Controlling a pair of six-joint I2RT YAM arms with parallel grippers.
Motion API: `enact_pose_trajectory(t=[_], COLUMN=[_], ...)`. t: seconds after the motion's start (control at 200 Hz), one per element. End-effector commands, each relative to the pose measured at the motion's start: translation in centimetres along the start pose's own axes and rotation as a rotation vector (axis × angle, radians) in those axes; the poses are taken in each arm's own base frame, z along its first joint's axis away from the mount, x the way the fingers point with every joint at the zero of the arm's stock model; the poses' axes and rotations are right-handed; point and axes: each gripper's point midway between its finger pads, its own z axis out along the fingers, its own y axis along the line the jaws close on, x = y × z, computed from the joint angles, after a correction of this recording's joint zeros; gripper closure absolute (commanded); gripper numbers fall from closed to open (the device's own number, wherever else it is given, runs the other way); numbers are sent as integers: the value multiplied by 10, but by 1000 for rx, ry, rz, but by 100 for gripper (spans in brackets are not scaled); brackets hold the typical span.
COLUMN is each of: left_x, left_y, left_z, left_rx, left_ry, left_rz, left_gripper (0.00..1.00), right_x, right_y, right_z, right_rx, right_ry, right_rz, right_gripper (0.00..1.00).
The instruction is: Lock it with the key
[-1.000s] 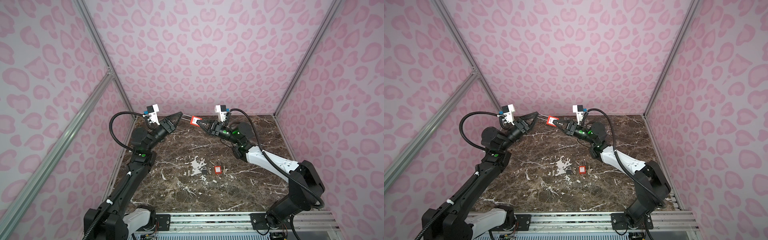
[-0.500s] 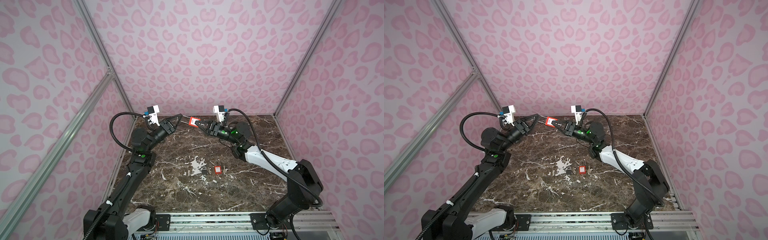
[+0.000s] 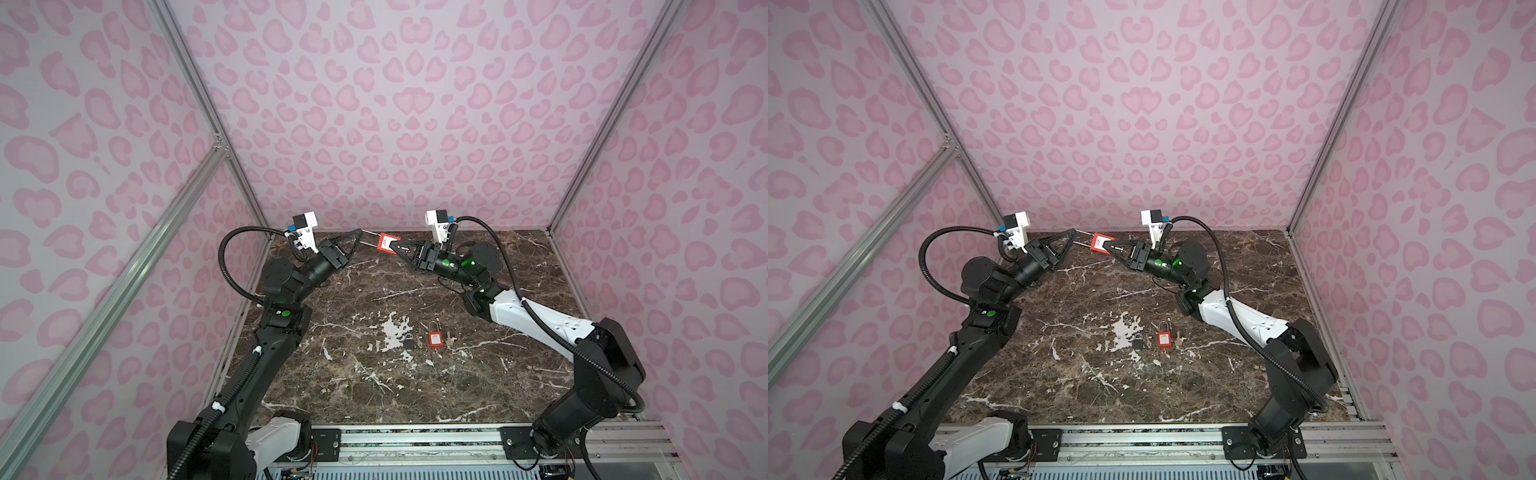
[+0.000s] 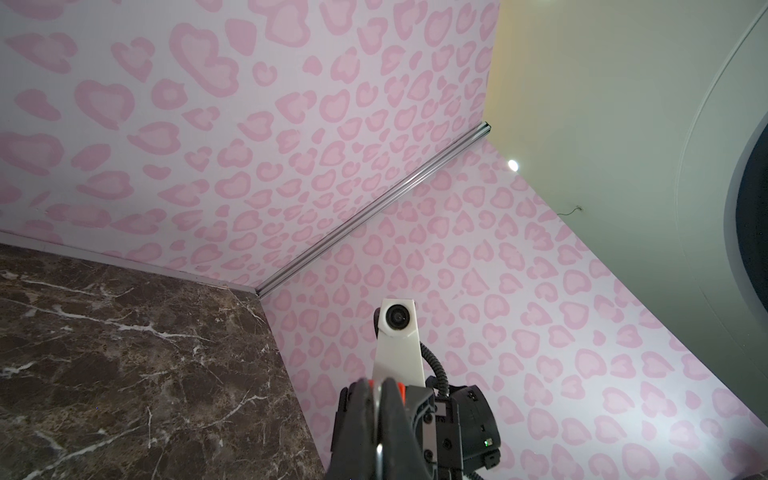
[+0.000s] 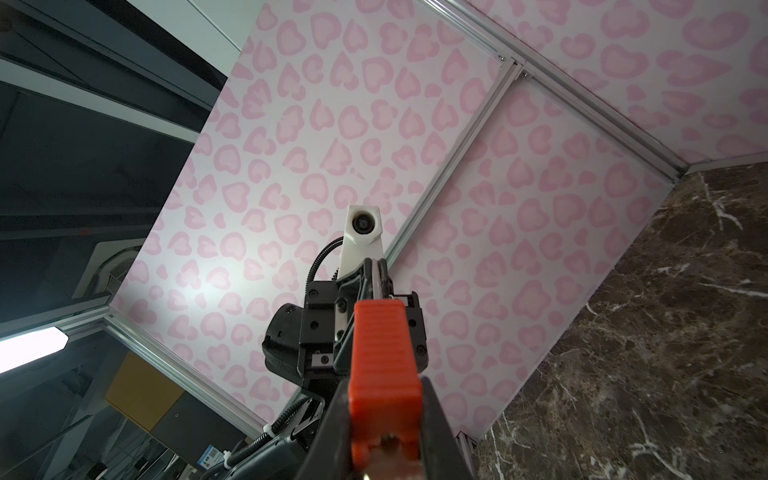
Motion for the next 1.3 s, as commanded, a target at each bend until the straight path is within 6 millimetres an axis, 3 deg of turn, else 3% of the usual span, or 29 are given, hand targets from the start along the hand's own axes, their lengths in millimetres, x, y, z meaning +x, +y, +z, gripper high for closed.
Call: enact_pose_trajectory(t=[0.0, 0.26, 0.47, 0.55, 0.595, 0.675, 0.815, 1.14, 1.295], left_x=[6, 13, 18, 17, 18, 18, 19, 27, 31], left_y=[-5, -10, -2, -1, 1, 3, 5, -4, -4], left_z=[1, 1, 0, -1, -2, -2, -2, 2, 6], left_rx=[32, 46, 28, 19, 14, 14, 19, 40, 48], left_ry=[37, 88, 101, 92, 86, 81, 82, 74, 84], left_rz=[22, 37, 20, 19, 17, 11, -1, 11, 8], left_gripper=[96, 96, 90, 81, 67, 54, 46, 42, 45], right_x=[0, -6, -2, -2, -4, -5, -6, 1, 7], right_y=[19, 34, 21, 15, 13, 7, 3, -12, -17], right_z=[5, 10, 18, 17, 14, 11, 9, 12, 14], right_rx=[-95, -232, -163, -136, -124, -95, -77, -30, 9], right_ry=[12, 9, 14, 4, -12, -28, -55, -59, -53], right_rz=[-4, 82, 52, 44, 40, 35, 34, 36, 23], right_gripper=[89, 90, 91, 91, 91, 91, 91, 91, 92])
